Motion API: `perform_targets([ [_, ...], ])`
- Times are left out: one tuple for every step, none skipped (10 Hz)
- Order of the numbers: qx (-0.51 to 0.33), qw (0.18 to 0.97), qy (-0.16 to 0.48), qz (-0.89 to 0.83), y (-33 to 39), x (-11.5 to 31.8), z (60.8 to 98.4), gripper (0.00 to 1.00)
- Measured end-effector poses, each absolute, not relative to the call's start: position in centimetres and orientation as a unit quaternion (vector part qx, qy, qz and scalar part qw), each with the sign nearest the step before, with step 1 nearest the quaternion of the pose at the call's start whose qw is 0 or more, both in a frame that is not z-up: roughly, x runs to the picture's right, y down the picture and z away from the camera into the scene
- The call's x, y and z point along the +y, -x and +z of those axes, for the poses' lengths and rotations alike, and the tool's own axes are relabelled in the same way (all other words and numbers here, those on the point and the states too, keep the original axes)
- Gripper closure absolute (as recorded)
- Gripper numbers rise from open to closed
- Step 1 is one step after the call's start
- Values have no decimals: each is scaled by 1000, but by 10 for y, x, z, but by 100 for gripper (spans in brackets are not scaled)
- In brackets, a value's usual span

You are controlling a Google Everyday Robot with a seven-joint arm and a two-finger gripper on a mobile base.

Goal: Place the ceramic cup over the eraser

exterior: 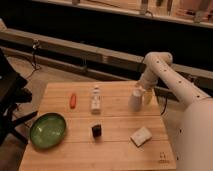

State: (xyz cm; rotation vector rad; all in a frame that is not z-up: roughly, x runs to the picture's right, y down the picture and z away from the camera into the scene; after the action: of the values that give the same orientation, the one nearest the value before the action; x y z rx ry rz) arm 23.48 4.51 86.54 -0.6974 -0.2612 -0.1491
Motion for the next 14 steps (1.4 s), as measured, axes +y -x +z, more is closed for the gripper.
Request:
perform_targets([
  [-135,928,339,-75,-232,45,864,20],
  [-139,928,338,-78,-230,45,863,20],
  [-141,928,336,-83,-226,45,861,20],
  [-141,928,334,-92,-220,45,861,20],
  [-140,927,335,-99,-214,46,862,20],
  [-140,926,336,-105,-209,46,864,20],
  [-138,925,337,-109,-206,47,868,20],
  [-135,925,338,-110,-205,47,873,20],
  [-133,924,342,-111,-205,48,878,20],
  [-132,922,346,-111,-204,49,883,20],
  [-129,921,350,-112,-205,50,887,23],
  [-127,921,351,-114,-204,51,888,29],
  [-118,920,355,-114,-205,55,889,41],
  [-115,921,355,-114,-204,54,889,50],
])
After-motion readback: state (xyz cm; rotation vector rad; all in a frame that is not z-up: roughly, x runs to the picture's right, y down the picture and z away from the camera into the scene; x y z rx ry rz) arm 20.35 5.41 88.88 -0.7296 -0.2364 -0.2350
